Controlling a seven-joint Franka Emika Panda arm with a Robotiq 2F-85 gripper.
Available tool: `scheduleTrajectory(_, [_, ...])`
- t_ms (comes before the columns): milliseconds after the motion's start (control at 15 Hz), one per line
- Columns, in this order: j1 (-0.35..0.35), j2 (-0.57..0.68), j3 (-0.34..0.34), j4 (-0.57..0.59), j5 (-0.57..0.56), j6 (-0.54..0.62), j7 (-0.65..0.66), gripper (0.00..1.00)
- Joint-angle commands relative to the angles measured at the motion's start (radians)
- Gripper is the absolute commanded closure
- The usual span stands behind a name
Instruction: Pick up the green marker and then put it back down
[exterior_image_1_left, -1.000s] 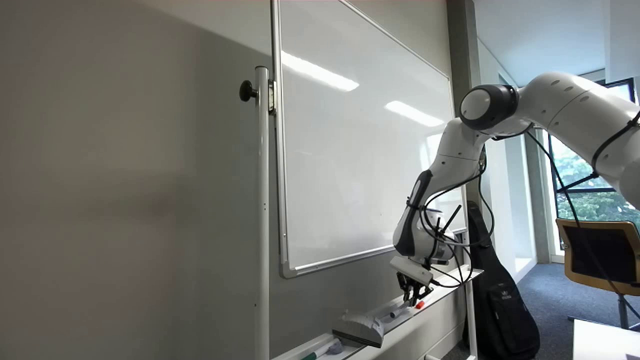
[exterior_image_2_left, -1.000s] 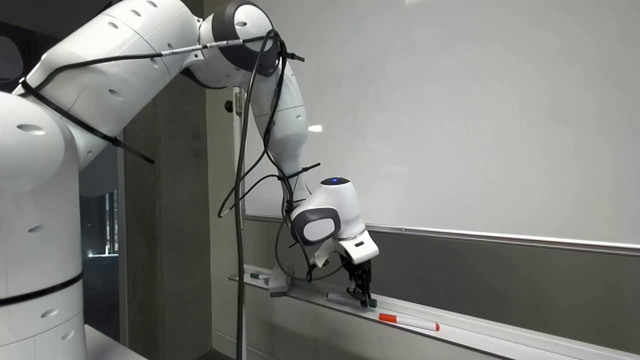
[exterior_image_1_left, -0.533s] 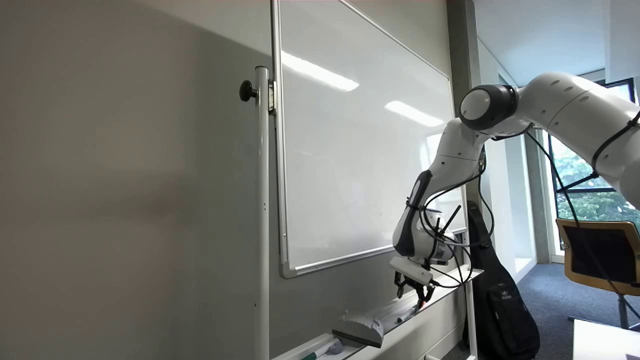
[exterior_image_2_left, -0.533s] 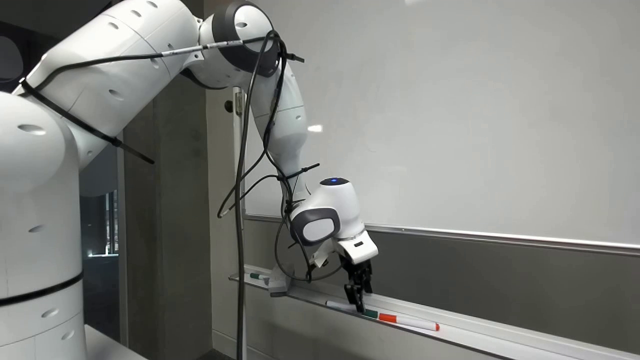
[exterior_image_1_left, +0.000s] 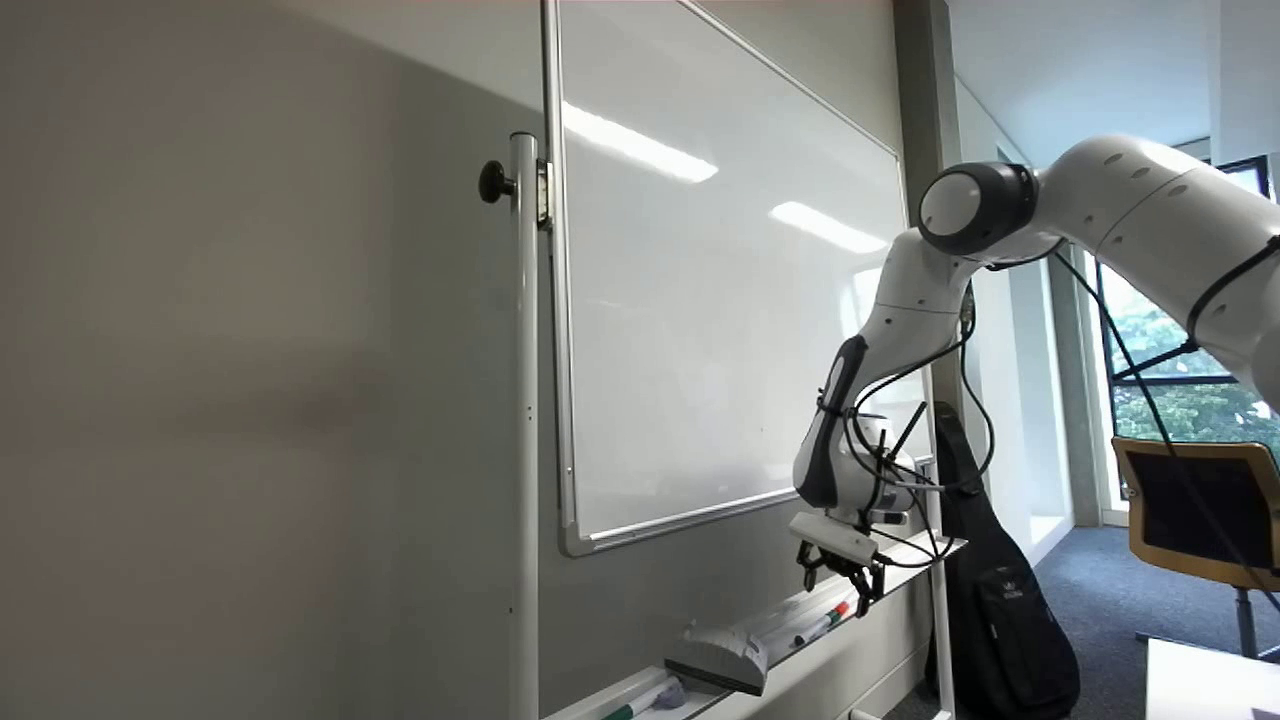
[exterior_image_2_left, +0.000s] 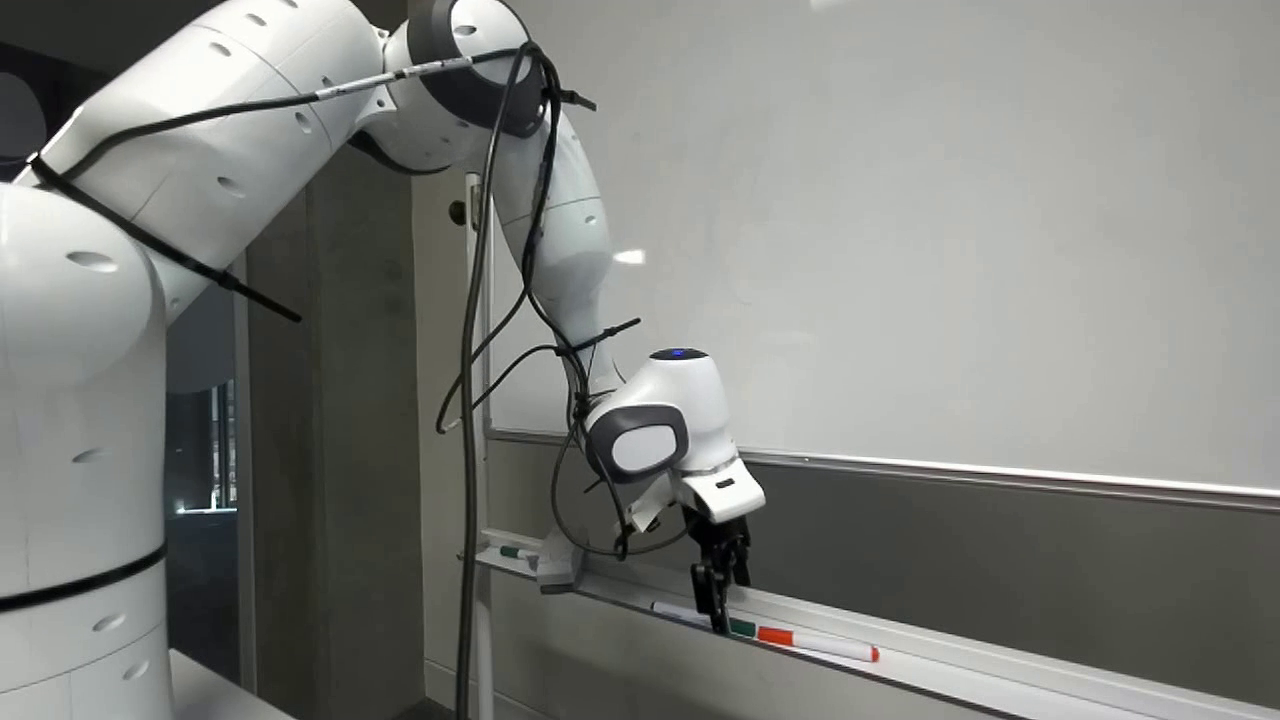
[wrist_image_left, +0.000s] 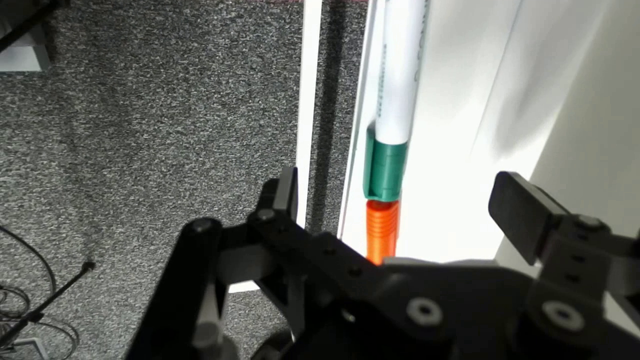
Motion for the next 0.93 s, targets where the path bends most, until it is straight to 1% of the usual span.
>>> scheduleTrajectory(0, [0.09,-0.129,-0.121,-0.094,-0.028,-0.135,0.011,0.0])
scheduleTrajectory(67, [0.105,-0.153,-0.146,-0.105,-0.044,-0.174,0.014,0.0])
scheduleTrajectory(133, [0.133,-0.176,-0.185,-0.115,-0.072,-0.231,0.026,0.0])
scheduleTrajectory(200, [0.14,-0.202,-0.201,-0.121,-0.105,-0.292,0.014,0.0])
scheduleTrajectory(267, [0.138,-0.231,-0.206,-0.128,-0.138,-0.354,-0.009,0.0])
scheduleTrajectory(333, [0.124,-0.267,-0.198,-0.135,-0.169,-0.416,-0.053,0.0])
scheduleTrajectory(533, [0.109,-0.352,-0.194,-0.142,-0.25,-0.572,-0.138,0.0])
scheduleTrajectory(733, [0.107,-0.402,-0.198,-0.122,-0.337,-0.725,-0.218,0.0])
scheduleTrajectory(867, [0.103,-0.424,-0.195,-0.114,-0.391,-0.795,-0.281,0.0])
